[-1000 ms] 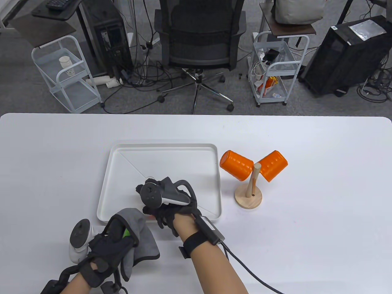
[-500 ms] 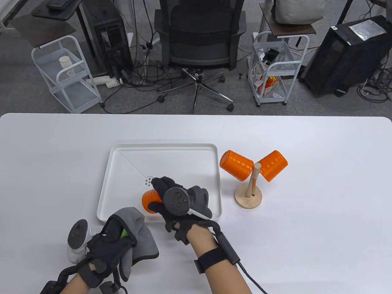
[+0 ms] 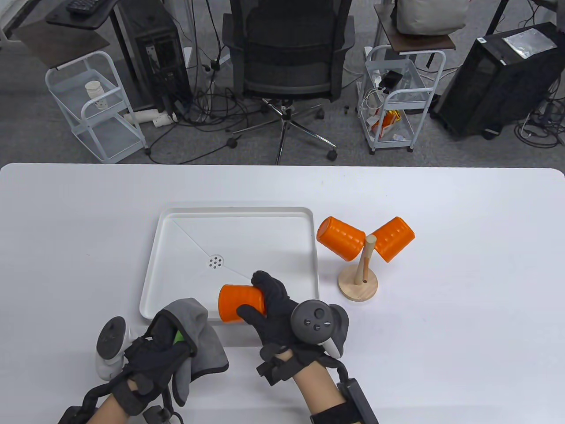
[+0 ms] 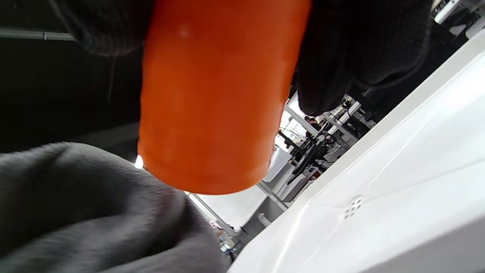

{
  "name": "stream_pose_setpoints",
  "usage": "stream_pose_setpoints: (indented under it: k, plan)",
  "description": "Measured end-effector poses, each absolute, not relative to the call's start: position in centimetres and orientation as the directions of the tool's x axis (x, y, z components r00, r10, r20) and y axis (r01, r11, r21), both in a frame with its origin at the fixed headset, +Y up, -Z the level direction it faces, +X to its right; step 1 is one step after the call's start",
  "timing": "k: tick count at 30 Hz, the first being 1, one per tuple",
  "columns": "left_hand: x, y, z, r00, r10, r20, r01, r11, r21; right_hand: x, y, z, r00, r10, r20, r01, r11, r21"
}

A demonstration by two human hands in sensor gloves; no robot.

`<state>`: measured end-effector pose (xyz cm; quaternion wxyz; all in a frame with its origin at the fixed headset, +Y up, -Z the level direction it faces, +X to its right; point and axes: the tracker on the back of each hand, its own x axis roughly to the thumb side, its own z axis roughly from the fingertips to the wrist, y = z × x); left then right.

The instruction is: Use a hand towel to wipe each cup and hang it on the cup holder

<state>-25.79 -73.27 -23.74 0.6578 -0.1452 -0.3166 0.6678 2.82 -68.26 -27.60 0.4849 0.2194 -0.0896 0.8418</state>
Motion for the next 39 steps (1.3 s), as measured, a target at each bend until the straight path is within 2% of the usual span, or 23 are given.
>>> stream_pose_setpoints:
  k: [9, 17, 30, 39]
  plan:
    - [-25.2, -73.5, -23.5, -0.089, 0.969, 0.230, -0.759, 0.084, -0.646, 3.0, -69.9, -25.9, -0.216, 0.890, 0.402, -0.938, -0.304, 0.168]
    - [-24.5, -73.7, -23.3, -0.106, 0.962, 0.251, -0.720, 0.100, -0.687, 2.2, -70.4, -25.5, -0.149, 0.915, 0.375, -0.939, -0.250, 0.238]
    - [-24.0, -74.1, -23.4, -0.129, 0.965, 0.229, -0.671, 0.085, -0.737, 0.7, -70.9, -24.6, -0.200, 0.902, 0.382, -0.907, -0.318, 0.277]
    - [-23.8, -74.4, -23.8, -0.133, 0.971, 0.196, -0.636, 0.068, -0.769, 0.0, -70.8, -23.9, -0.266, 0.864, 0.427, -0.888, -0.392, 0.240]
